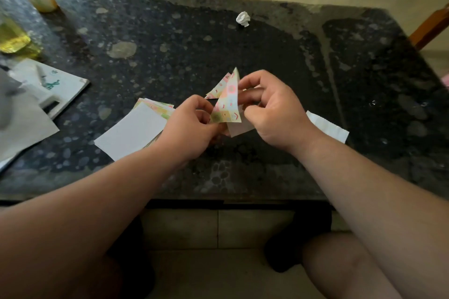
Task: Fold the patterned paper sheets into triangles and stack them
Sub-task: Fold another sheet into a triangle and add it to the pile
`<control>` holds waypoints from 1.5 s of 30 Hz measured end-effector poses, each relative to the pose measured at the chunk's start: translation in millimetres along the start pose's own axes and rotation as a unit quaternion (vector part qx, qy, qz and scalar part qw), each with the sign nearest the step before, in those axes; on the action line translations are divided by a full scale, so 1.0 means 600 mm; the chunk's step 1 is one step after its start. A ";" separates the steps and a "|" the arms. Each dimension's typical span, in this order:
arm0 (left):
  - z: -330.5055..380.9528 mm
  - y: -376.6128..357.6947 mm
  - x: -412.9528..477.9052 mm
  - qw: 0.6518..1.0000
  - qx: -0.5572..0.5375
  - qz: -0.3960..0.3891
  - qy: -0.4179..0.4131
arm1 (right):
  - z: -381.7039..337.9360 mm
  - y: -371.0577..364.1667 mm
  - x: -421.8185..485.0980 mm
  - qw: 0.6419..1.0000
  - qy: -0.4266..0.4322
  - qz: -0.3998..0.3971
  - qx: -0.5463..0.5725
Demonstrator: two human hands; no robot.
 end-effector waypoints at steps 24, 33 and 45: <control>-0.021 -0.017 -0.007 0.976 -0.176 -0.088 0.089 | 0.086 0.022 0.010 0.979 -0.175 0.036 0.094; -0.043 0.003 0.009 0.973 -0.211 -0.013 0.094 | 0.064 -0.053 -0.017 0.953 -0.096 -0.272 0.098; -0.009 0.028 -0.002 0.981 -0.189 0.032 0.008 | 0.069 0.002 0.008 0.997 -0.066 -0.047 0.010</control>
Point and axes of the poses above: each hand's wrist, its own x-axis towards the middle knuckle, its own y-axis out of the back of the hand, z = x × y, the point moved 9 cm from there along x, towards the middle knuckle, and after that the axes turned 9 degrees about -z, right-handed, at the moved point
